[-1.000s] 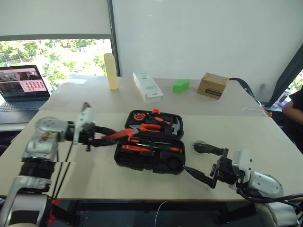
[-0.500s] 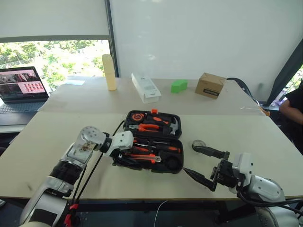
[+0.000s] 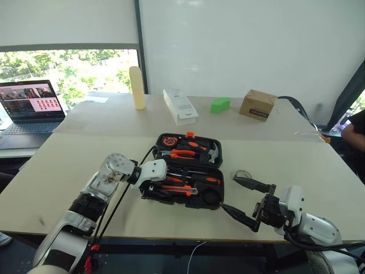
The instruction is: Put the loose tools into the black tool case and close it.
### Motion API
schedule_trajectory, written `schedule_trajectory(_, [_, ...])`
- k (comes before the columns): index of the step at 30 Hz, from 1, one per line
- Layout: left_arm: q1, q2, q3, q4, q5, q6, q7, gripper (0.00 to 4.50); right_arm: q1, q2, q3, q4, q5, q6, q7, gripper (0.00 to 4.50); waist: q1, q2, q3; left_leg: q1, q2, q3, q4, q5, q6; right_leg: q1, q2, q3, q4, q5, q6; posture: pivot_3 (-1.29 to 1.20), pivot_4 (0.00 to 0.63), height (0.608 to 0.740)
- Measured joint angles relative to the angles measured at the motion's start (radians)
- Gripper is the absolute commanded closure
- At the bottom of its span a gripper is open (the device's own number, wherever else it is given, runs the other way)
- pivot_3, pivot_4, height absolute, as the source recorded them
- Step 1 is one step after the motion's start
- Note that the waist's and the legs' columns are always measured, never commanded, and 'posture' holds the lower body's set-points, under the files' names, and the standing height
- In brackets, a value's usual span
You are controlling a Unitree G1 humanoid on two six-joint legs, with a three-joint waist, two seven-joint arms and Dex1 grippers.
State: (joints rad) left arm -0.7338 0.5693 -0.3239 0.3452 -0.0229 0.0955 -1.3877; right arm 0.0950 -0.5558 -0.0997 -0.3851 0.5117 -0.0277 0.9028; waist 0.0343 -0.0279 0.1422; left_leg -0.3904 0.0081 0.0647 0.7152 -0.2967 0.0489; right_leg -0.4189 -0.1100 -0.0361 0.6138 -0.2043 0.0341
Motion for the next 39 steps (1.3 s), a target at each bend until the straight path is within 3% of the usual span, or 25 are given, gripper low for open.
schedule_trajectory(3, [0.001,-0.017,0.012,-0.001,-0.008,-0.003,0.02,0.59,0.0,0.001,0.002,0.0,0.0,0.0,-0.001,0.0,0.001,0.0,0.0,-0.001,0.0,0.0,0.0,0.0,0.0,-0.001,0.0,0.0,0.0,0.0,0.0,0.0,0.15,0.74])
schedule_trajectory(11, [-0.003,-0.018,0.074,-0.061,-0.138,-0.017,-0.033,0.59,0.0,0.001,0.003,0.0,0.0,0.0,-0.001,0.0,-0.014,0.0,0.0,-0.003,-0.001,0.0,-0.001,0.0,0.001,-0.002,0.001,0.0,-0.001,0.0,0.0,0.0,0.15,0.74])
schedule_trajectory(15, [-0.018,0.016,0.112,-0.058,-0.177,-0.01,-0.068,1.55,-0.006,0.003,0.003,0.003,-0.001,0.0,-0.001,0.0,-0.022,0.0,0.0,-0.002,-0.001,-0.001,-0.001,0.0,0.0,-0.002,0.001,0.0,-0.001,0.0,0.0,0.0,0.15,0.74])
schedule_trajectory(19, [-0.02,0.065,0.123,-0.015,-0.171,-0.076,-0.1,3.15,-0.01,0.014,0.007,0.003,-0.008,0.0,-0.001,0.0,-0.023,0.0,0.0,-0.001,-0.001,0.0,-0.001,0.0,0.0,-0.002,0.001,0.0,-0.001,-0.001,0.0,0.0,0.15,0.74])
schedule_trajectory(23, [0.026,0.069,0.125,0.018,-0.167,-0.13,-0.107,4.44,-0.01,0.018,0.009,0.003,-0.018,0.0,-0.001,0.0,-0.022,0.0,0.0,-0.002,-0.001,0.0,-0.001,0.0,0.0,-0.002,0.001,0.0,-0.001,-0.001,0.0,0.0,0.15,0.74])
schedule_trajectory(39, [0.081,0.027,0.091,0.034,-0.066,-0.174,0.017,4.44,-0.011,0.024,0.01,0.003,-0.019,0.0,-0.002,0.0,-0.019,0.0,0.0,0.0,-0.001,0.0,0.0,0.0,0.0,-0.001,0.0,0.0,0.0,0.0,0.0,0.0,0.15,0.74])
